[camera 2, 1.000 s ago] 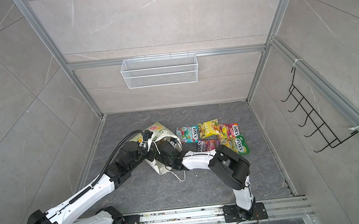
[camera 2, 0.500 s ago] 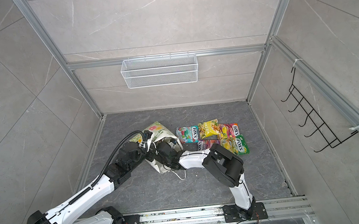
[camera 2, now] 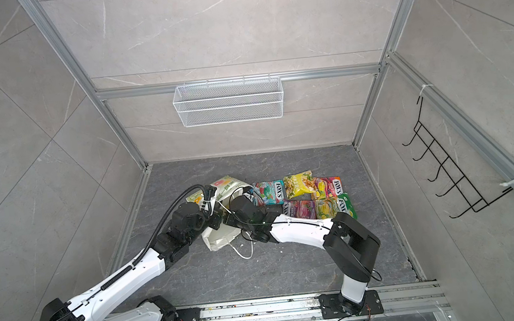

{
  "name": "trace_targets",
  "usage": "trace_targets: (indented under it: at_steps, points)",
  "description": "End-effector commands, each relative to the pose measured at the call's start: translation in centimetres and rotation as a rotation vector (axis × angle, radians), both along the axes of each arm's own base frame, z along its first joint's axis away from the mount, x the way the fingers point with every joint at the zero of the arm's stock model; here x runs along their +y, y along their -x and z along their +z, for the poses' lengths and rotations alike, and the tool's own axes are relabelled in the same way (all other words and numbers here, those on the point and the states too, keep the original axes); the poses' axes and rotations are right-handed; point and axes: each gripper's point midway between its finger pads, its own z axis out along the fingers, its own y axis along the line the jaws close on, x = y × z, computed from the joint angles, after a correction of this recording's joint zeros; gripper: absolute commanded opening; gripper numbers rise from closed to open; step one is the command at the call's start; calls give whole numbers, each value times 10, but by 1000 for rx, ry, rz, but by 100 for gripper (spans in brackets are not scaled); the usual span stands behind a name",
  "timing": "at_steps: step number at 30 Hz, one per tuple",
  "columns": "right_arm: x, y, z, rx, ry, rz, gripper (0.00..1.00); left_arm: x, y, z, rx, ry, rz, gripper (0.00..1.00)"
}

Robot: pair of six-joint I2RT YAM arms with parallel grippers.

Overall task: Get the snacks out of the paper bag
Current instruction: 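Lift the green pack out with the right gripper while the left pulls the bag away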

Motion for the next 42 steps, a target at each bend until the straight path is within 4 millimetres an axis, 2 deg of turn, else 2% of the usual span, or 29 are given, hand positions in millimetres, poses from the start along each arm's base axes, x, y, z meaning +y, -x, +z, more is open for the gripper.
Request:
trace_targets:
  at_steps: [1,5,7,12,17,21,26,31,36,39,42]
  points:
    - [-5,8,19,-86,73,87,0,6,-9,16,2,14,69,0]
    - [10,22,53,-172,63,248,0,5,-14,23,32,3,86,0]
    - [10,28,69,-215,81,298,0,5,-15,28,44,-1,90,0]
    - [-1,45,115,-350,95,387,0,12,-18,47,97,10,115,0]
    - [-15,61,173,-494,124,461,0,15,-21,69,128,37,117,0]
    - [-29,64,214,-571,147,450,0,20,-28,78,182,83,125,0]
    - [-35,67,261,-667,157,454,0,25,-39,69,266,128,125,0]
    - [-37,61,295,-753,156,421,0,24,-43,63,293,138,121,0]
    - [-49,54,331,-817,167,340,0,47,-57,49,363,237,159,0]
    - [-68,45,351,-826,207,245,0,62,-66,40,397,267,198,0]
    - [-88,37,359,-820,251,164,0,79,-74,35,404,274,247,0]
